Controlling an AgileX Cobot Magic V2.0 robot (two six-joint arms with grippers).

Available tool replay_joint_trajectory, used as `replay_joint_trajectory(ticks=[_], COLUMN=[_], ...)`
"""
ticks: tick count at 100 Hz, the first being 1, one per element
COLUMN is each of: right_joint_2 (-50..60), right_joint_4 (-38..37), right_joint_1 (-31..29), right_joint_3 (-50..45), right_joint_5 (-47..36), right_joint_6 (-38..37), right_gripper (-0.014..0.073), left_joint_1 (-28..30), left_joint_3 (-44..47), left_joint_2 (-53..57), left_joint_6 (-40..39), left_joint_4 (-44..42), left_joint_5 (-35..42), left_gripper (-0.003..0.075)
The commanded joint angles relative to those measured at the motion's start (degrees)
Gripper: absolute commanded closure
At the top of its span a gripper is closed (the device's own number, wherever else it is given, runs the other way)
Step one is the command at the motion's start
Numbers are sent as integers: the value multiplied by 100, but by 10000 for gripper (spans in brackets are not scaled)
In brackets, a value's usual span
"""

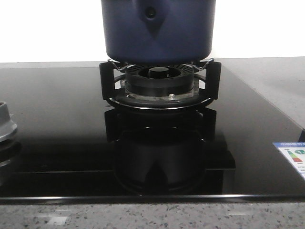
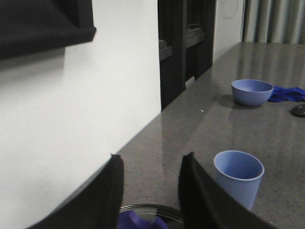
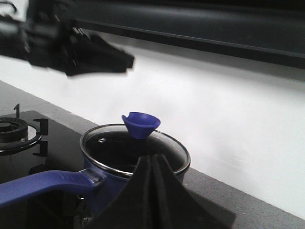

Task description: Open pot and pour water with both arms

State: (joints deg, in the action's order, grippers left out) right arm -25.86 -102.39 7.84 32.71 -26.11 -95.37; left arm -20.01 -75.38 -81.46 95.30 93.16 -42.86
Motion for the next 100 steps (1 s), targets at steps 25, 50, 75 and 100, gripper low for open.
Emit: replay_joint_trajectory(ticks=[25,50,75,100], right_joint_2=[-21,-21,-21,-21], right_joint_4=[-532,-532,-532,-532], right_joint_1=[-34,-34,-34,-34], right_joint_3=[43,-119,-119,-119], right_joint_5=[-676,-754,-806,-761], right_joint_6=[-686,-686,-686,-686], right_gripper=[657,657,657,657], left_joint_1=[928,1203,1203,1203], left_joint_3=[1466,3540,4684,4736], left_joint_2=[2842,4999,5989,6083], left_joint_6=[-1448,-1820,-2327,-2327], left_joint_4=[-1273,-1944,-1935,-1922], left_joint_5=[233,588,1002,962], left_gripper=[622,740,740,740])
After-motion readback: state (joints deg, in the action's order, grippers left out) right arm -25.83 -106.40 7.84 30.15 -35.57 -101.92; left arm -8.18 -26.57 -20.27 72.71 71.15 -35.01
